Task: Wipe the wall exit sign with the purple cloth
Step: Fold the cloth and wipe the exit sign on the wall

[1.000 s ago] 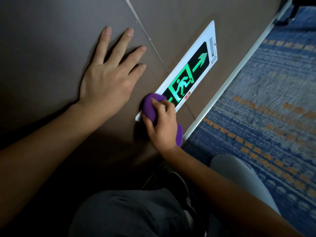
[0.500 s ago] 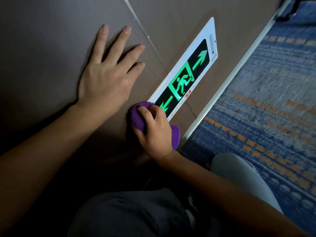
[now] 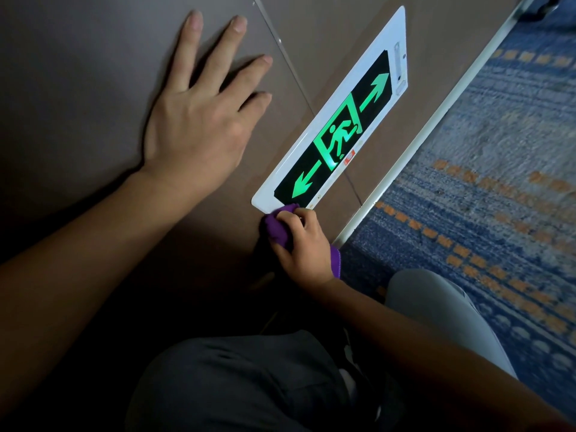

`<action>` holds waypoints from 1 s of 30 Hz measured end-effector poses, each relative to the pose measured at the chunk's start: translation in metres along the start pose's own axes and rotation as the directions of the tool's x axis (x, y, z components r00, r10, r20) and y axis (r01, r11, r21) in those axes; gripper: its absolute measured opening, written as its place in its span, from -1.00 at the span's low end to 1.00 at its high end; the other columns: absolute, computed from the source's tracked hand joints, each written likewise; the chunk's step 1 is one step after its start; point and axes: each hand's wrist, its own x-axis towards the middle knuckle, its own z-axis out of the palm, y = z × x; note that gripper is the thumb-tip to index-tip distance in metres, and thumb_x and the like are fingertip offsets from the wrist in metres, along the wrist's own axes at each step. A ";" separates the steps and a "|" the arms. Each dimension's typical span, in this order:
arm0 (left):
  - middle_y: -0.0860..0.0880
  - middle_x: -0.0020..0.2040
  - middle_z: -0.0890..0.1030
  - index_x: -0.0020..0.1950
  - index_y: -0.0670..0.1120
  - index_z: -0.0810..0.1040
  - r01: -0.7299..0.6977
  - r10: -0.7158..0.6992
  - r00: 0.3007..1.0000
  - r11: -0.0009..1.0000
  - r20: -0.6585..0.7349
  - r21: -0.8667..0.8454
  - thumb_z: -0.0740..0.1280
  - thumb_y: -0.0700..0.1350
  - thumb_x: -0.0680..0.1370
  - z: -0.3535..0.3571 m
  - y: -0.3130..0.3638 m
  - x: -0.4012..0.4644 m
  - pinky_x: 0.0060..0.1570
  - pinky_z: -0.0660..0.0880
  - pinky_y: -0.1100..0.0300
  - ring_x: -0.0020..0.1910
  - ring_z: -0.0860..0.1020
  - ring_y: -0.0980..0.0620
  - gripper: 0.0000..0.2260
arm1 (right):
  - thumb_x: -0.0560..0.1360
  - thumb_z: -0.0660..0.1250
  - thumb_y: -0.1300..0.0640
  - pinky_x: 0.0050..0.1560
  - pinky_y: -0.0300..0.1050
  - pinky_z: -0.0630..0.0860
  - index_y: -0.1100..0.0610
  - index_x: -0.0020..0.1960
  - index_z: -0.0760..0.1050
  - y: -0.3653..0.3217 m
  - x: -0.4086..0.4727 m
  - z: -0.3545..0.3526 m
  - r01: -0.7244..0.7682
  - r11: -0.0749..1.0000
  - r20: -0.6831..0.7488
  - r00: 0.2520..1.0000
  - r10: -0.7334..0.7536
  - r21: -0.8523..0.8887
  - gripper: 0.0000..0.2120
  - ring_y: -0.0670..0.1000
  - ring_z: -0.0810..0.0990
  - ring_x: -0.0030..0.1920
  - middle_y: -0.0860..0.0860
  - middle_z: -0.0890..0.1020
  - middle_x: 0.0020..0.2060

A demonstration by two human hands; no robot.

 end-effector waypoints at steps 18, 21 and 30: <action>-0.09 0.60 0.36 0.39 -0.09 0.56 -0.010 0.011 0.998 1.000 0.063 -0.019 0.01 -0.10 0.78 -0.006 0.000 0.001 0.58 0.05 -0.34 0.65 0.17 -0.27 -0.63 | 0.55 0.42 -0.07 0.26 0.12 0.46 0.07 0.51 0.43 0.000 0.003 0.001 0.182 0.981 -0.099 0.977 -0.189 -0.073 -0.43 0.19 0.48 0.31 0.22 0.47 0.36; -0.09 0.58 0.40 0.35 -0.10 0.58 -0.002 0.003 0.999 1.000 0.044 -0.006 0.02 -0.11 0.78 -0.005 0.001 0.001 0.57 0.08 -0.36 0.63 0.21 -0.28 -0.64 | 0.56 0.41 -0.07 0.18 0.16 0.56 0.06 0.44 0.44 -0.004 0.008 -0.007 0.114 0.991 -0.111 0.988 -0.105 0.077 -0.50 0.15 0.52 0.25 0.17 0.49 0.27; -0.09 0.60 0.35 0.37 -0.08 0.57 -0.011 0.013 0.995 1.000 0.096 -0.025 0.01 -0.11 0.77 -0.011 0.001 0.001 0.57 0.07 -0.34 0.64 0.18 -0.27 -0.63 | 0.60 0.32 -0.15 0.10 0.04 0.56 0.04 0.40 0.54 -0.035 0.031 -0.013 0.132 0.988 -0.180 0.977 -0.116 0.079 -0.55 0.12 0.53 0.20 0.16 0.48 0.21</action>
